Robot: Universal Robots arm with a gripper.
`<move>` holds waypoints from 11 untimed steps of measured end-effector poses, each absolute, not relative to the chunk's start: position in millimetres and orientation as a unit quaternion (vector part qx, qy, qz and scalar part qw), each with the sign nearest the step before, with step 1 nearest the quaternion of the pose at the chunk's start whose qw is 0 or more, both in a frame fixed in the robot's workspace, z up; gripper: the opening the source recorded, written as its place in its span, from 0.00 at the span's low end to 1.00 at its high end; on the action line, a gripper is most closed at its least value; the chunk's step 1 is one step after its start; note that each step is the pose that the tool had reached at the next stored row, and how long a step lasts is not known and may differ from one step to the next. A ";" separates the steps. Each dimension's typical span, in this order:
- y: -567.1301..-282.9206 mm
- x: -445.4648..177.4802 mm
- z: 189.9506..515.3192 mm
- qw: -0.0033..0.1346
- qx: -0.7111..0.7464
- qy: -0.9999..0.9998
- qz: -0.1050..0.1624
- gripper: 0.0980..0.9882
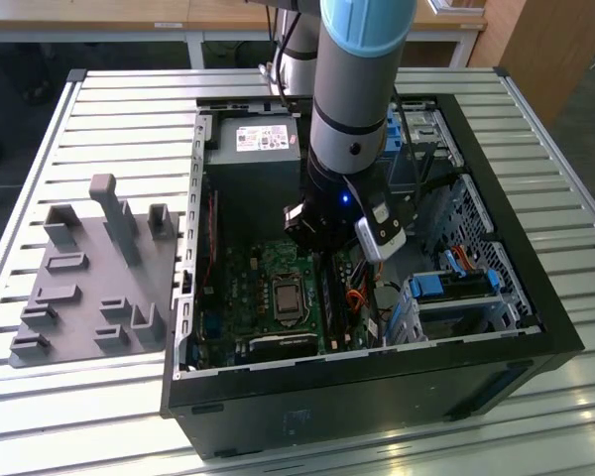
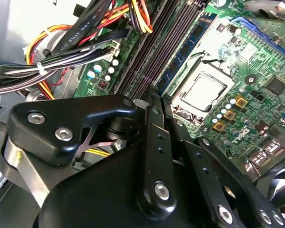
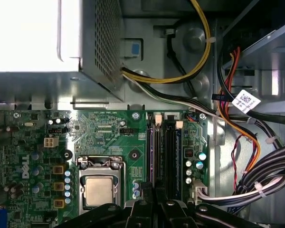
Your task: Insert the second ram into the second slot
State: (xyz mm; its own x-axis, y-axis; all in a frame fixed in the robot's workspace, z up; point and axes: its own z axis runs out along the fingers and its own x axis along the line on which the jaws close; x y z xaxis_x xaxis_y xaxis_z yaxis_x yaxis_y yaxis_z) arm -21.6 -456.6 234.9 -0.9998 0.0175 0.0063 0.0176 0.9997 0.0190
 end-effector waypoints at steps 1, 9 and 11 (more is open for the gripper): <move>-457.0 -21.5 234.9 0.003 -0.009 -1.000 -0.010 0.04; -461.9 -18.9 232.5 0.006 -0.012 -1.000 -0.010 0.04; -462.0 -18.6 231.3 0.006 -0.014 -1.000 -0.010 0.04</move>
